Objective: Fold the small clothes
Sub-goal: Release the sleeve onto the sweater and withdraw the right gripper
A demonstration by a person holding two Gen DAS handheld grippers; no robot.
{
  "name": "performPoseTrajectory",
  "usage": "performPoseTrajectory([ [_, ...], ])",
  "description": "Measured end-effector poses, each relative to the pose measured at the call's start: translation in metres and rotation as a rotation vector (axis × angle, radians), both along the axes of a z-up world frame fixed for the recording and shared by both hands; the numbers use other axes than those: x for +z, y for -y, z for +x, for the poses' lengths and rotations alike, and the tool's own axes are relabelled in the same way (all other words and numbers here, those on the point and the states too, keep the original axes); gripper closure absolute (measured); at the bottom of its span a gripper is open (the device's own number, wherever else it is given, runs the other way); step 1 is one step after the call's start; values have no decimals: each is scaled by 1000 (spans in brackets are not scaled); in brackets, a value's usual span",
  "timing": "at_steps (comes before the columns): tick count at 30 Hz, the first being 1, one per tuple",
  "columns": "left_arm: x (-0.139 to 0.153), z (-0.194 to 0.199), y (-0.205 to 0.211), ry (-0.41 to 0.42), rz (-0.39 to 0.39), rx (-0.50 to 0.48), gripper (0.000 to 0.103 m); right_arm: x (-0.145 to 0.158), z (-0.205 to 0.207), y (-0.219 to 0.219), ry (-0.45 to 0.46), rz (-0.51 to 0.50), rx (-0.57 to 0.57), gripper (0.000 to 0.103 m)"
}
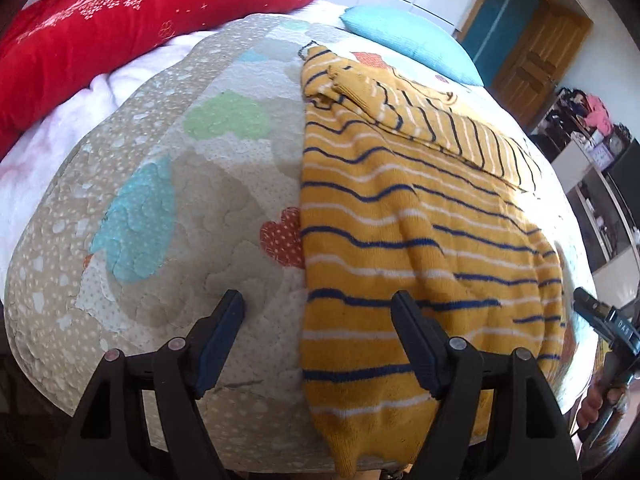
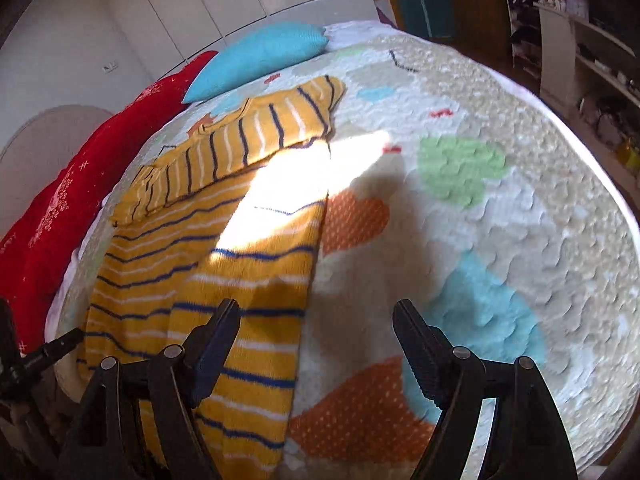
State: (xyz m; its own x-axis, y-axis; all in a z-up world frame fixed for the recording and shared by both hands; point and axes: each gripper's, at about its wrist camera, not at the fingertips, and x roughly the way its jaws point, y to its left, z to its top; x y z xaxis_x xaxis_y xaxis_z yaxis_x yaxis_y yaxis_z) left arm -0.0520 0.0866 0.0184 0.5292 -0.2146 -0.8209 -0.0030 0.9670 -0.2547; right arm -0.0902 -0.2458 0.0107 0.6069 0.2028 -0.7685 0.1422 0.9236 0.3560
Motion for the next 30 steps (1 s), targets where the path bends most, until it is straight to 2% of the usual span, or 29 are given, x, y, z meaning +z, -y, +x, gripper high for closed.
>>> performPoseTrajectory([
  [2,-4,-4,4,3,-12,-13,28,-14,-10,-14,5,16,-1,20],
  [4,-7,-10,11,18,-9,-33,29,-16,-18,-31,39,-39,-13,20],
  [5,-8,-13,15,26,-14,-54,33,-16,-20,-40,43,-59,-7,21],
  [6,-9,-17,20,34,-7,-63,54,-15,-23,-49,50,-80,-7,24],
  [7,-9,-19,24,31,0,-71,84,-15,-25,-57,53,-109,-13,45],
  [8,-8,-19,25,23,-8,-77,94,-16,-25,-63,49,-104,7,72],
  [9,-6,-20,23,16,-31,-76,95,-17,-25,-67,43,-73,26,76],
  [11,0,-23,20,8,-9,-56,95,-13,-27,-64,48,-40,29,94],
  [13,9,-31,13,16,42,-41,96,-8,-34,-47,44,45,15,94],
  [15,16,-43,0,20,68,-26,96,-1,-50,-31,41,40,-18,94],
  [19,5,-58,-18,-55,45,21,96,-15,-80,-9,-54,-23,-63,101],
  [21,0,-62,-23,-72,17,30,96,-27,-90,-4,-102,-12,-71,101],
  [23,0,-66,-29,-66,2,53,95,-30,-98,3,-108,25,-102,101],
  [24,3,-67,-30,-58,9,61,91,-28,-100,6,-102,38,-115,101],
  [26,12,-71,-33,-22,30,76,74,-20,-99,10,-83,31,-132,96],
  [27,18,-73,-34,2,41,84,57,-14,-98,9,-68,17,-135,92],
  [28,24,-76,-34,29,55,94,46,-8,-96,7,-50,-6,-134,81],
  [29,32,-79,-34,61,68,103,44,0,-94,2,-28,-41,-127,71],
  [30,38,-81,-33,84,84,108,42,9,-93,-4,0,-83,-120,68],
])
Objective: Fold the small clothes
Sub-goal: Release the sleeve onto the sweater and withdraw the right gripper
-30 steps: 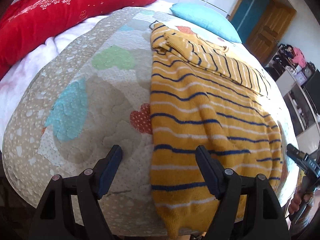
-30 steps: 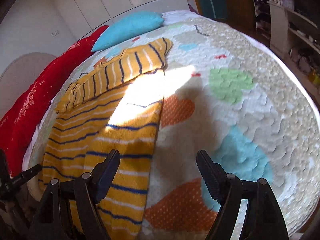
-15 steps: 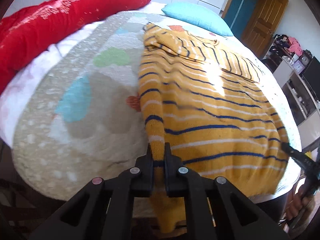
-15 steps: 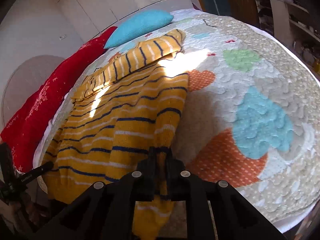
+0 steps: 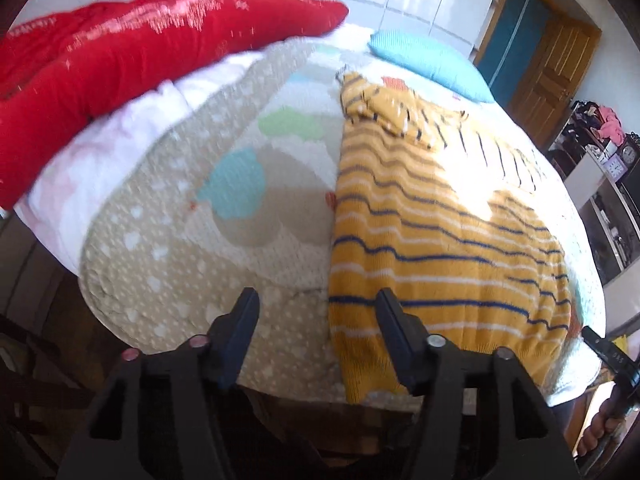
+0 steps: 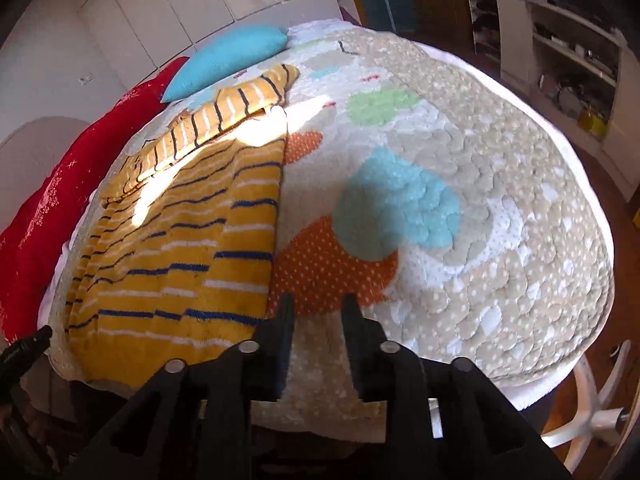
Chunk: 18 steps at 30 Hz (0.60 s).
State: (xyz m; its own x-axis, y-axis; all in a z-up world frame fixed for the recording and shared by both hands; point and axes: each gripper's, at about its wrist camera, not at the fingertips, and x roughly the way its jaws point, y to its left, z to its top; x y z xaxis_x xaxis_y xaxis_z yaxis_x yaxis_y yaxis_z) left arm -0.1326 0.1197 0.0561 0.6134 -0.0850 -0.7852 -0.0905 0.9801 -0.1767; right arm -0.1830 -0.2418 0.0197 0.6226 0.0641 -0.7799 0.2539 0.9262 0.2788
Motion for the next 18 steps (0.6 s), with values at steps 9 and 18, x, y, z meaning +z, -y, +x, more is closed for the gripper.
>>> performPoseTrajectory([
  [9,46,-5,3,169,59,9,16,98,-25,-47,504,-367,-149,4],
  [18,51,-8,13,175,185,-22,16,53,24,-20,164,2,-42,2],
])
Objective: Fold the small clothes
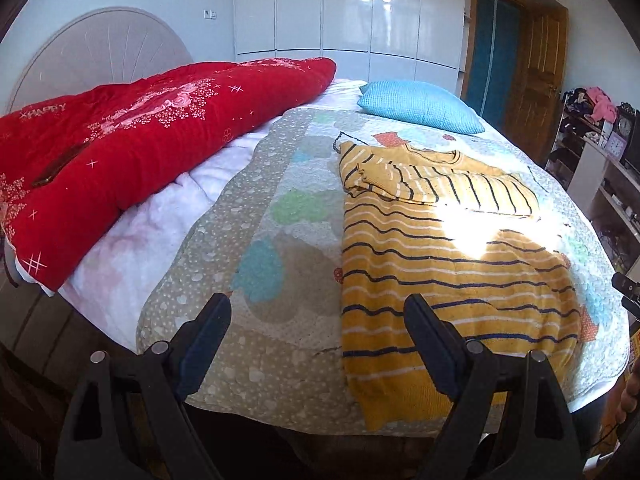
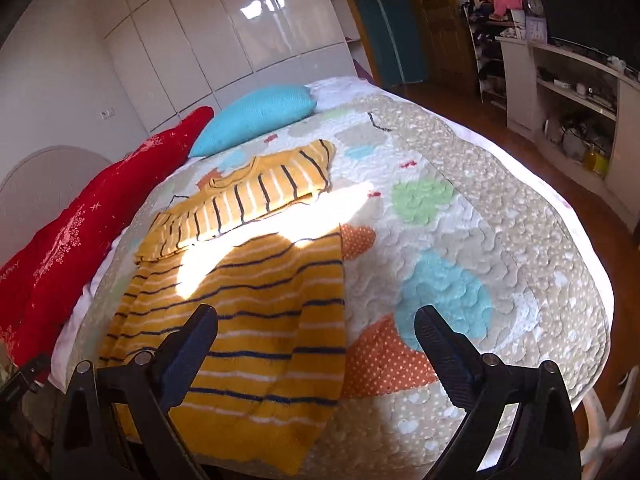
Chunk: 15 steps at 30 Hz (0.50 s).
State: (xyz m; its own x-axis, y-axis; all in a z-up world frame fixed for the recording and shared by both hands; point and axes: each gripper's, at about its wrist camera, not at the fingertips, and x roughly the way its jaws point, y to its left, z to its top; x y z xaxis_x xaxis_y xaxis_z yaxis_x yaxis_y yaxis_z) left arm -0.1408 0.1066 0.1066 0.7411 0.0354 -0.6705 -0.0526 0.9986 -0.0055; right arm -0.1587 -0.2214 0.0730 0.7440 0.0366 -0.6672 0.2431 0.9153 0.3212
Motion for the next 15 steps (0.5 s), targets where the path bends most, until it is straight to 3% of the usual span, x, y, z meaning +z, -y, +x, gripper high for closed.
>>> performPoseTrajectory([
  [6,-1,-1,7,-3,58,0,16,-9,-14,5,9,-16,-35,2],
  [12,5,-4,12,21,59,0,16,6,-29,-12,133,-229,-101,0],
  [15,3,-3,13,21,47,4,16,3,-19,-18,55,-237,-34,0],
])
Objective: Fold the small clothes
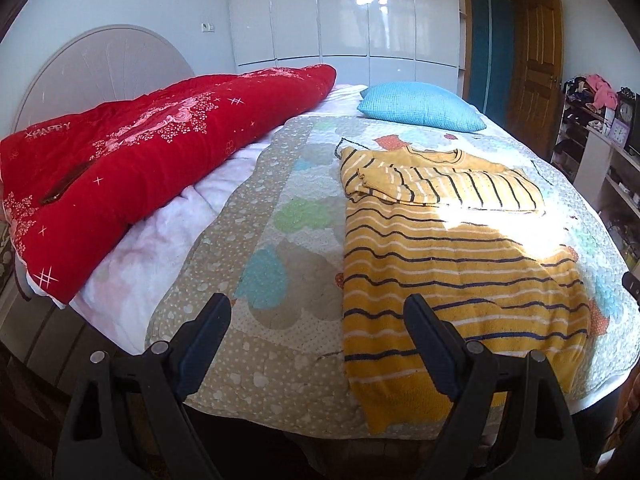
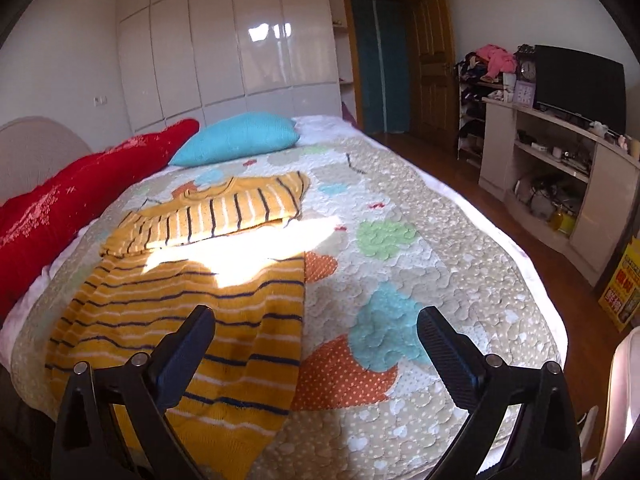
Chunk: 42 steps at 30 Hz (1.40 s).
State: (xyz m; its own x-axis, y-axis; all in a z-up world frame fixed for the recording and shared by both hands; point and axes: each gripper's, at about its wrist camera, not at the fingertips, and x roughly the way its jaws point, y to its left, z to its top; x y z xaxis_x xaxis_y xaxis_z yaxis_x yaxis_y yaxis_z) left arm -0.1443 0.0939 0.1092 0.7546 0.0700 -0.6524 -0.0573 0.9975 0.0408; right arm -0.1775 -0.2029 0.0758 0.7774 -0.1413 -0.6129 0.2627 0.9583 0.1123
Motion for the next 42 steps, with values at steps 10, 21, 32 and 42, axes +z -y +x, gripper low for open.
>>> performPoseTrajectory([
  [10,-12,1,-7,-29,-41,13,16,-5,17,-34,-88,-53,97,0],
  [21,-23,4,-10,-75,-58,25,16,-9,25,-53,-117,-95,156,0],
  [32,-30,7,-11,-103,-70,25,16,-19,28,-44,-154,-53,134,0],
  [42,-37,9,-11,-125,-89,20,16,-31,30,-41,-187,-28,129,0],
])
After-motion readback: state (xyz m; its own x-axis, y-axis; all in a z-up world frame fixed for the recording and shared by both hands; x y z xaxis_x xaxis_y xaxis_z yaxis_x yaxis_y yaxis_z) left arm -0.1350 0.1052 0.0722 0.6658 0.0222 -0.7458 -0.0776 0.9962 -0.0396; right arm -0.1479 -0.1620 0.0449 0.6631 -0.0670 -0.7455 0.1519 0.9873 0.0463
